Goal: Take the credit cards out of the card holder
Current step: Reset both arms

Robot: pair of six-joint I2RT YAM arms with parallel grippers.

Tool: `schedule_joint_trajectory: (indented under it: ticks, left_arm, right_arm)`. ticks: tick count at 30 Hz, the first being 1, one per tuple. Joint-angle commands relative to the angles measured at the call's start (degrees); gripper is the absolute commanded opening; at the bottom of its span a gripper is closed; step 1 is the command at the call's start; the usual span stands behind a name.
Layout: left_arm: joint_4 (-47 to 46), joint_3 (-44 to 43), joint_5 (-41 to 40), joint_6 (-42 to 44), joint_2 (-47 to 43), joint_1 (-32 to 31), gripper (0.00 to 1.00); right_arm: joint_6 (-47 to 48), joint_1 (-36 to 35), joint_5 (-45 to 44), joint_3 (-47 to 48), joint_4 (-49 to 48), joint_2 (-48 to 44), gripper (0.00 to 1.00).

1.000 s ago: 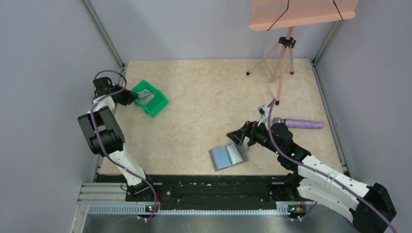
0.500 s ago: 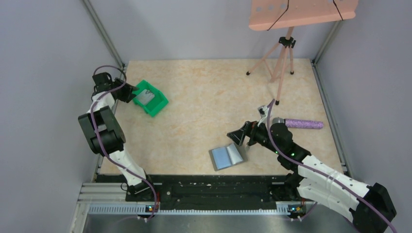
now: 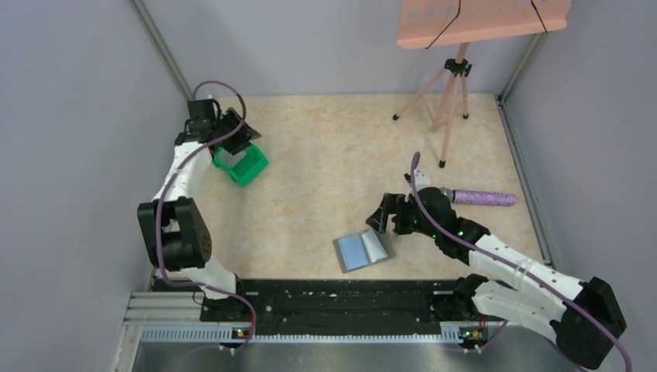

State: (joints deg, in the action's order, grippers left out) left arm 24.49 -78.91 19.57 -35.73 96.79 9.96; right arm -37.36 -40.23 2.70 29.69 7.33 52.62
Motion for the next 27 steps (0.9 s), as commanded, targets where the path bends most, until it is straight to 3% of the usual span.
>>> schedule_joint_trajectory:
  ticks: [1, 4, 5, 8, 15, 21, 27]
  left_arm:
    - [1.7, 5.3, 2.3, 3.3, -8.8, -7.3, 0.51]
    - [0.0, 10.5, 6.6, 5.3, -13.2, -13.9, 0.53]
    - [-0.9, 12.5, 7.8, 6.4, -15.0, -15.7, 0.61]
    - [-2.4, 18.0, 10.3, 8.5, -20.9, -21.6, 0.98]
    - [-6.0, 27.6, 11.9, 9.7, -36.3, -29.2, 0.99]
    - [-6.5, 31.9, 9.4, 11.0, -47.9, -30.3, 0.99]
    - [-3.1, 32.1, 9.1, 11.5, -53.4, -30.4, 0.99]
  right_arm:
    - [3.1, 0.3, -1.1, 2.7, 5.9, -2.7, 0.99]
    - [4.3, 0.3, -6.9, 3.7, 7.6, -4.9, 0.99]
    - [5.2, 0.4, -8.7, 4.3, 8.4, -5.6, 0.99]
    - [7.5, 0.3, -12.5, 6.9, 11.2, -7.2, 0.99]
    - [10.1, 0.3, -15.3, 10.8, 13.6, -12.4, 0.99]
    - [9.4, 0.3, -14.3, 9.9, 10.6, -18.6, 0.99]
    - [5.7, 0.3, -12.4, 9.3, 7.1, -19.2, 0.99]
